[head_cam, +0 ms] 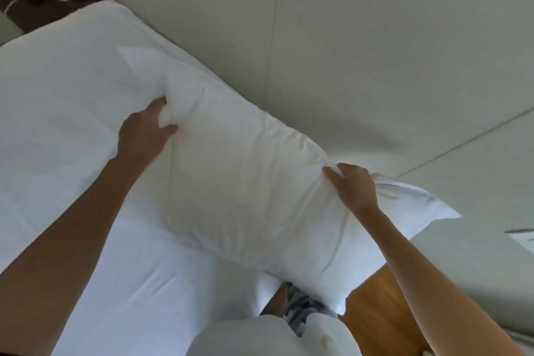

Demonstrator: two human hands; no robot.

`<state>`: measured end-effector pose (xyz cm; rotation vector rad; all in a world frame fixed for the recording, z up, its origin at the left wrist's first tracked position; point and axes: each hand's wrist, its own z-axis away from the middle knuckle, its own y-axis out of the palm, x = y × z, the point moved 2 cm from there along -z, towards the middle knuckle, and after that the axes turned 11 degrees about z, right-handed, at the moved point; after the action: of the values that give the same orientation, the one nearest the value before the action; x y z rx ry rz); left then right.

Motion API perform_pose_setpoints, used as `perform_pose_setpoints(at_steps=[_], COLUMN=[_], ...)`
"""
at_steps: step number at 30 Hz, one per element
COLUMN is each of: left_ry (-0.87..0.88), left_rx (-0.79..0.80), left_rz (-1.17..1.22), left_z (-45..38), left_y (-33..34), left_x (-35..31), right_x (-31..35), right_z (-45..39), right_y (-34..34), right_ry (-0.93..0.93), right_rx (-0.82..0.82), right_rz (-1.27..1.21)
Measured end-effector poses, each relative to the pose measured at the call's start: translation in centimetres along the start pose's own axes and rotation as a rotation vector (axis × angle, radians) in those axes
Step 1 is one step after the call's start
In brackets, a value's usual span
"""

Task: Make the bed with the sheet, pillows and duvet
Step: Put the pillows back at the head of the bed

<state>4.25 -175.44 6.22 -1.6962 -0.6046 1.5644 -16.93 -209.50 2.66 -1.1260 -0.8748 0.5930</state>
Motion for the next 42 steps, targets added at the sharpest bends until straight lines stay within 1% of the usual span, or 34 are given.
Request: perform_pose_setpoints(at_steps=[2,4,5,7,9,11,12,14,16,17,19,21,25,27,30,32,34,36,38,40,42], left_ry=[0.034,-0.013,-0.069,-0.166,-0.206,-0.223,-0.241,-0.332,-0.479,-0.554,-0.677,-0.759,-0.888,-0.942,-1.007,-1.021,-1.031,-1.000,-0.960,-0.936,-0.904], left_rx=[-0.055,-0.081,-0.053,0.056,0.182,0.304,0.350,0.419,0.465,0.459,0.405,0.329,0.097,-0.040,-0.171,-0.218,-0.256,-0.283,-0.309,-0.359,-0.396], left_rz=[-0.097,-0.210,-0.243,-0.218,-0.182,-0.165,-0.162,-0.128,-0.048,0.000,0.088,0.197,0.537,0.703,0.874,0.968,1.069,1.166,1.310,1.369,1.353], left_z=[-5.3,-10.5,-12.7,-15.5,-16.4,-13.8,-11.6,-6.7,-2.1,-0.1,2.7,4.0,3.3,2.3,0.9,-0.4,-1.6,-3.0,-4.0,-4.8,-5.8], left_y=[0.7,2.5,3.9,7.9,13.4,19.4,22.1,26.4,29.6,30.9,33.3,35.5,39.9,41.9,44.2,45.2,45.7,46.1,46.5,47.1,46.4], left_x=[-1.3,-2.3,-2.6,-3.0,-3.3,-2.9,-2.5,-0.9,1.2,2.3,4.3,6.1,9.0,10.1,12.0,13.3,14.4,15.2,15.5,15.1,13.9], right_x=[1.2,1.2,0.7,-0.6,-1.3,-1.9,-2.2,-2.6,-2.7,-2.7,-2.4,-1.8,-0.7,-0.5,-0.3,0.4,1.3,2.2,3.2,3.9,4.4], right_z=[-5.0,-10.5,-13.3,-18.5,-22.8,-24.9,-25.4,-25.9,-26.4,-26.6,-27.2,-28.5,-31.5,-33.0,-35.1,-36.9,-38.4,-39.5,-39.9,-40.1,-40.2], right_y=[0.8,2.7,4.0,6.4,8.9,11.4,12.6,14.8,17.0,18.1,20.3,22.6,25.3,26.1,27.1,27.6,28.4,29.6,30.9,31.2,29.8], right_ry=[0.013,0.037,0.063,0.094,0.080,0.031,-0.013,-0.114,-0.236,-0.301,-0.423,-0.474,-0.378,-0.351,-0.334,-0.310,-0.257,-0.192,-0.175,-0.217,-0.286], right_rx=[0.007,0.036,0.065,0.147,0.293,0.430,0.463,0.478,0.434,0.398,0.281,0.155,0.009,-0.035,0.013,0.073,0.143,0.194,0.218,0.236,0.198], right_rz=[-0.085,-0.157,-0.197,-0.193,-0.084,0.070,0.116,0.204,0.277,0.278,0.251,0.216,0.119,0.091,0.125,0.146,0.117,0.059,-0.030,-0.165,-0.269])
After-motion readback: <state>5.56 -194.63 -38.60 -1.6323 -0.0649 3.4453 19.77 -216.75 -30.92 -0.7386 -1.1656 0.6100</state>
